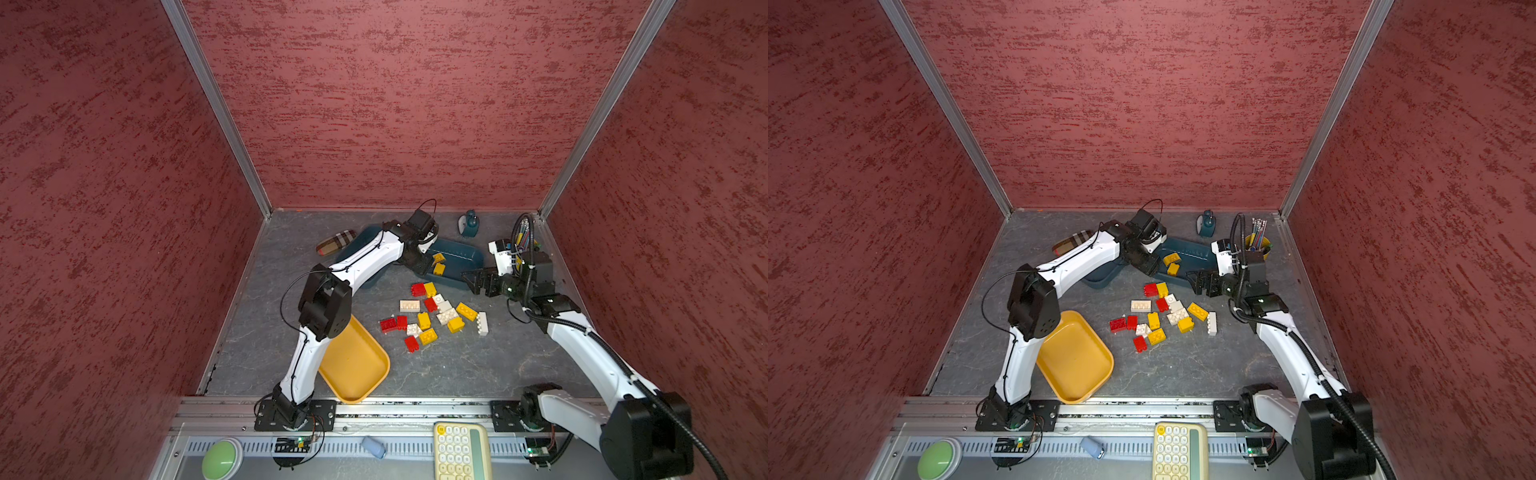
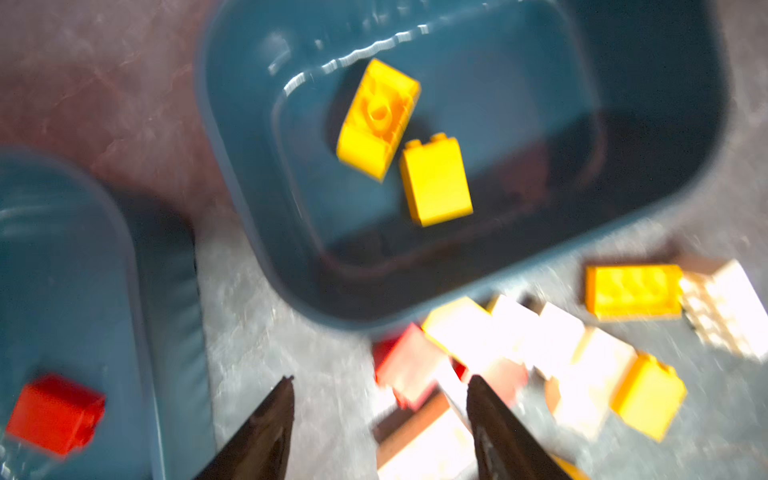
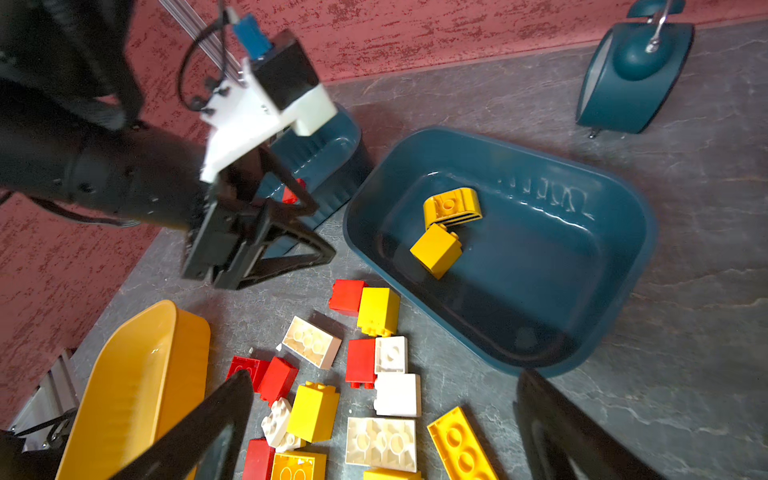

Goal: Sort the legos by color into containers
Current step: 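Carry the yellow brick with the left gripper and drop it into the larger teal tub, then lower the left gripper to the pile and grasp a red brick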

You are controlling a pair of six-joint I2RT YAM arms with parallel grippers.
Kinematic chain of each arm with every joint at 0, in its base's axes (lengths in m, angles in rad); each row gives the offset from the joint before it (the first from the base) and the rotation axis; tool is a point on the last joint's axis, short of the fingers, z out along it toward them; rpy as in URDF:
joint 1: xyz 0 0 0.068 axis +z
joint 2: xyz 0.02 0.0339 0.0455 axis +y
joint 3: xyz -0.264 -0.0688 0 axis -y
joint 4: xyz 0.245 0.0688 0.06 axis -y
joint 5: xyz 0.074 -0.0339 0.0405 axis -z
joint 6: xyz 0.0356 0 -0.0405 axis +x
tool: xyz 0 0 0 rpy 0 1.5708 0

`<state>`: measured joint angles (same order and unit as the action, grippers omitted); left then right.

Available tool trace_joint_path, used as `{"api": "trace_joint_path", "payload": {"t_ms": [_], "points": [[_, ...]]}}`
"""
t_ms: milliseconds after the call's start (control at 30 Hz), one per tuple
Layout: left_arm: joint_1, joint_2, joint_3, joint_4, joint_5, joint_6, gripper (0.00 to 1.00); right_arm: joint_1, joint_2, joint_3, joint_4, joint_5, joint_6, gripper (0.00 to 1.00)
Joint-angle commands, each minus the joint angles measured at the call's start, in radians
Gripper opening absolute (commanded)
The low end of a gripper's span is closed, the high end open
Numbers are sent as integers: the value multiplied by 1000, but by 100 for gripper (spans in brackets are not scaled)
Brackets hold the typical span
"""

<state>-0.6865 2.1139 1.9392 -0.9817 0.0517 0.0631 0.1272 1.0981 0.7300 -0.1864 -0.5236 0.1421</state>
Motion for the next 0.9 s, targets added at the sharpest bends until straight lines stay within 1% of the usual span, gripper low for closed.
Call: {"api": "trace_joint_path", "payload": {"t_ms": [0,100,200,400,633,733,867], "points": [[-17,-156,-155,7,30,42,68,-4,-25,4,0,-67,-27,99],[-28,-255,-318,18,57,94,68,-3,-38,-15,22,-110,-18,99],[-38,-318,-447,23,66,130,69,0,-56,-39,55,-152,12,99],[-75,-389,-623,54,47,194,71,9,-102,-80,48,-161,30,99],[-98,-367,-724,119,4,221,71,12,-140,-108,17,-152,34,99],[-97,-329,-724,129,-32,218,70,12,-151,-113,5,-144,30,99],[-96,-293,-726,143,-67,221,65,12,-158,-113,-6,-138,27,99]]}}
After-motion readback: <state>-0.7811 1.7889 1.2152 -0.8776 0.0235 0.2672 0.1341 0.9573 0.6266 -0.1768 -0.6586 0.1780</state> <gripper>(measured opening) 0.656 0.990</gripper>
